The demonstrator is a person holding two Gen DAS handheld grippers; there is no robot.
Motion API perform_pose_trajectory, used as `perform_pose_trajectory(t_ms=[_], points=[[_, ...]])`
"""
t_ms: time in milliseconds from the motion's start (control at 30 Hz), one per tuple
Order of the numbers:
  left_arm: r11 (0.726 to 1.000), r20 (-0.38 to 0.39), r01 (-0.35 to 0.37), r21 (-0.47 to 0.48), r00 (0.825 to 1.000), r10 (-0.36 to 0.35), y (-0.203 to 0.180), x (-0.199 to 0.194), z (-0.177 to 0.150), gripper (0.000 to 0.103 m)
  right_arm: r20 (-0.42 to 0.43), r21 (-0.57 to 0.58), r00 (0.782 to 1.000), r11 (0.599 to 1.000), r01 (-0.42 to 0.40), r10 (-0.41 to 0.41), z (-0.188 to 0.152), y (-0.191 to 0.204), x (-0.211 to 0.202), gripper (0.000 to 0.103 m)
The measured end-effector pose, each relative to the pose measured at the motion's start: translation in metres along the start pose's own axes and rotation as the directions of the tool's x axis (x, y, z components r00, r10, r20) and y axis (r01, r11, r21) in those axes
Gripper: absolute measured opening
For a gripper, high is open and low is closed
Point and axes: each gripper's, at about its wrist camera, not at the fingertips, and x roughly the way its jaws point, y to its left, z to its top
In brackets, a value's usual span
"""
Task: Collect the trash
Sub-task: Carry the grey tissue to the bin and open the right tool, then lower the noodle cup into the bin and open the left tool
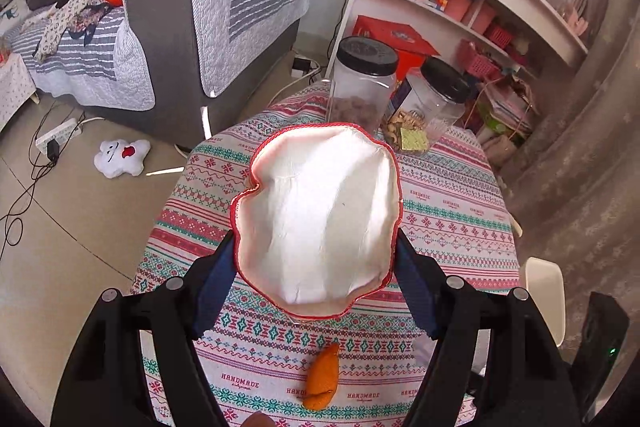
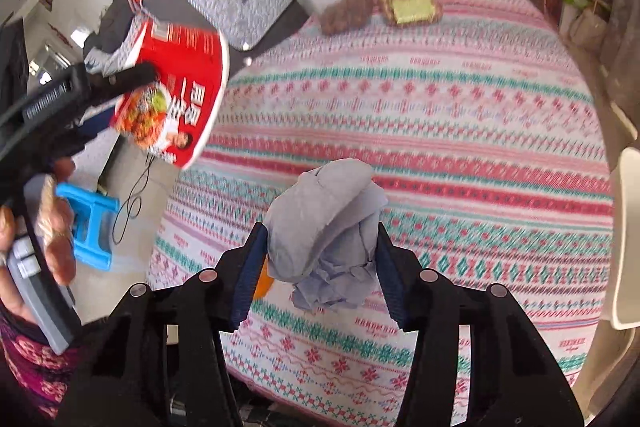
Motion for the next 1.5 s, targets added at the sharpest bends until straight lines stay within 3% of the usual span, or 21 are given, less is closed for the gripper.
perform_pose_trajectory(t_ms=[133, 333, 433, 600, 700, 800, 900, 1000, 1067, 1100, 1200, 1333, 1433, 1500], points=[[1.000, 0.062, 0.003, 0.012, 0.998, -0.003, -0.009, -0.009, 0.001, 0.073, 0.176, 0.035, 0.980, 0.996, 0.085, -0.090, 0.021, -0.007, -0.033, 0.050], [0.999, 0.146, 0.033, 0.006, 0.989, -0.034, -0.030, -0.022, 0.004, 0.073, 0.364, 0.111, 0.901, 0.971, 0.210, -0.236, 0.035, -0.039, -0.080, 0.050], [0.999, 0.177, 0.054, 0.006, 0.983, -0.054, -0.043, -0.026, 0.004, 0.073, 0.436, 0.154, 0.837, 0.944, 0.293, -0.331, 0.034, -0.053, -0.097, 0.050], [0.996, 0.214, 0.083, 0.023, 0.973, -0.086, -0.070, -0.030, 0.001, 0.073, 0.506, 0.260, 0.706, 0.868, 0.422, -0.495, 0.025, -0.083, -0.128, 0.050], [0.994, 0.220, 0.097, 0.041, 0.970, -0.104, -0.087, -0.029, -0.004, 0.073, 0.509, 0.333, 0.617, 0.799, 0.501, -0.600, 0.019, -0.110, -0.144, 0.050], [0.992, 0.215, 0.114, 0.062, 0.969, -0.124, -0.106, -0.027, -0.008, 0.073, 0.476, 0.397, 0.548, 0.724, 0.564, -0.688, 0.011, -0.141, -0.156, 0.051], [0.988, 0.211, 0.131, 0.081, 0.967, -0.145, -0.126, -0.024, -0.013, 0.073, 0.426, 0.445, 0.509, 0.663, 0.603, -0.748, 0.003, -0.175, -0.165, 0.051], [0.983, 0.204, 0.152, 0.103, 0.964, -0.170, -0.149, -0.020, -0.020, 0.073, 0.379, 0.478, 0.492, 0.621, 0.622, -0.784, -0.009, -0.205, -0.174, 0.059], [0.978, 0.196, 0.168, 0.121, 0.962, -0.189, -0.167, -0.016, -0.026, 0.073, 0.362, 0.501, 0.472, 0.595, 0.629, -0.804, -0.014, -0.220, -0.181, 0.080], [0.976, 0.191, 0.176, 0.131, 0.961, -0.199, -0.176, -0.014, -0.029, 0.073, 0.358, 0.516, 0.461, 0.583, 0.627, -0.812, -0.018, -0.227, -0.187, 0.083], [0.964, 0.172, 0.202, 0.172, 0.958, -0.231, -0.208, -0.009, -0.039, 0.073, 0.363, 0.567, 0.400, 0.540, 0.621, -0.841, -0.030, -0.239, -0.207, 0.096], [0.942, 0.145, 0.230, 0.246, 0.952, -0.270, -0.256, -0.003, -0.054, 0.073, 0.358, 0.610, 0.320, 0.479, 0.631, -0.877, -0.043, -0.252, -0.233, 0.096], [0.920, 0.105, 0.285, 0.268, 0.941, -0.322, -0.296, 0.002, -0.060, 0.073, 0.325, 0.653, 0.247, 0.406, 0.639, -0.913, -0.053, -0.265, -0.250, 0.096], [0.904, 0.080, 0.313, 0.291, 0.934, -0.349, -0.325, 0.004, -0.067, 0.073, 0.296, 0.690, 0.213, 0.363, 0.626, -0.931, -0.060, -0.276, -0.261, 0.096]])
